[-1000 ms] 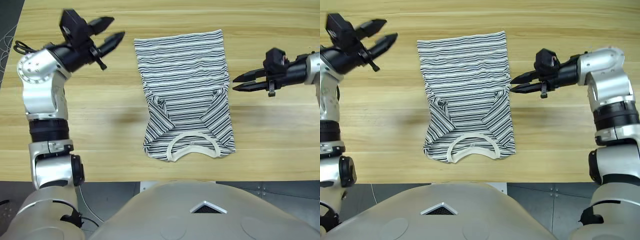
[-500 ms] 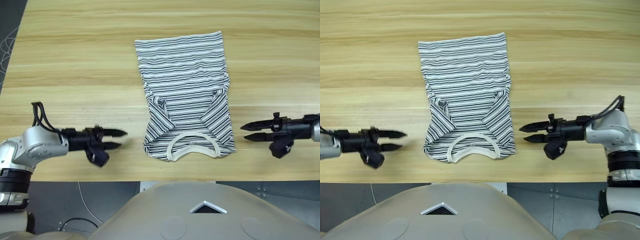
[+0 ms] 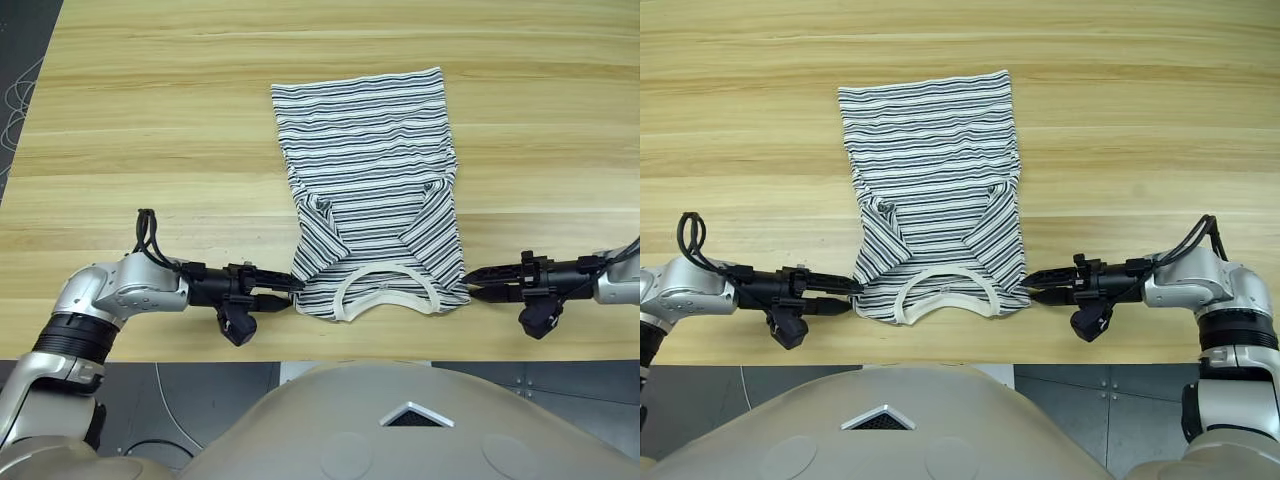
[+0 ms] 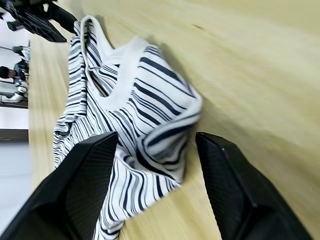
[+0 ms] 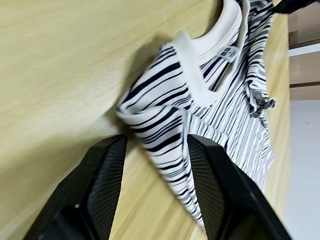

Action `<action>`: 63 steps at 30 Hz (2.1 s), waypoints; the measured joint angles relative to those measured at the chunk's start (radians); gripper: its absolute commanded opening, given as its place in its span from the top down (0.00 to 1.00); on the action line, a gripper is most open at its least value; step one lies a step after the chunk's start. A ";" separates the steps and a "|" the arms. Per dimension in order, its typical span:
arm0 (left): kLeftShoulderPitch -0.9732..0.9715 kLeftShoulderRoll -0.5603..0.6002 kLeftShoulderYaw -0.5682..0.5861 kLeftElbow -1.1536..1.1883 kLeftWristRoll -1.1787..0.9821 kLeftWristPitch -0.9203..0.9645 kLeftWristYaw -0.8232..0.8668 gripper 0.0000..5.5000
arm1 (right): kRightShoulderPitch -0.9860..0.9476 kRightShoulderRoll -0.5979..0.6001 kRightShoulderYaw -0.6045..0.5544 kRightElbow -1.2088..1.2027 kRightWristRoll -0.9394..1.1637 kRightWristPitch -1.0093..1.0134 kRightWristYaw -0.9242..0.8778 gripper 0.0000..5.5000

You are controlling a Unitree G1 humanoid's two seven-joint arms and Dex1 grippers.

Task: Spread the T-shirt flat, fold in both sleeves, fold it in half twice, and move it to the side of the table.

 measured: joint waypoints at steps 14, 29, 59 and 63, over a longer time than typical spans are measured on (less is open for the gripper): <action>-0.041 -0.012 -0.078 -0.011 -0.012 0.043 0.031 0.47 | -0.046 0.024 0.087 -0.030 -0.169 0.043 -0.246 0.59; -0.061 -0.012 -0.115 -0.043 -0.005 0.109 0.026 0.68 | -0.064 0.000 0.197 -0.109 -0.299 0.139 -0.436 0.88; -0.138 -0.005 -0.115 -0.052 -0.232 0.315 -0.102 0.97 | -0.184 -0.069 0.473 -0.083 0.190 0.319 -0.331 0.98; -0.161 0.010 -0.116 -0.129 -0.394 0.474 -0.234 0.97 | -0.242 -0.112 0.540 -0.124 0.531 0.445 -0.113 0.98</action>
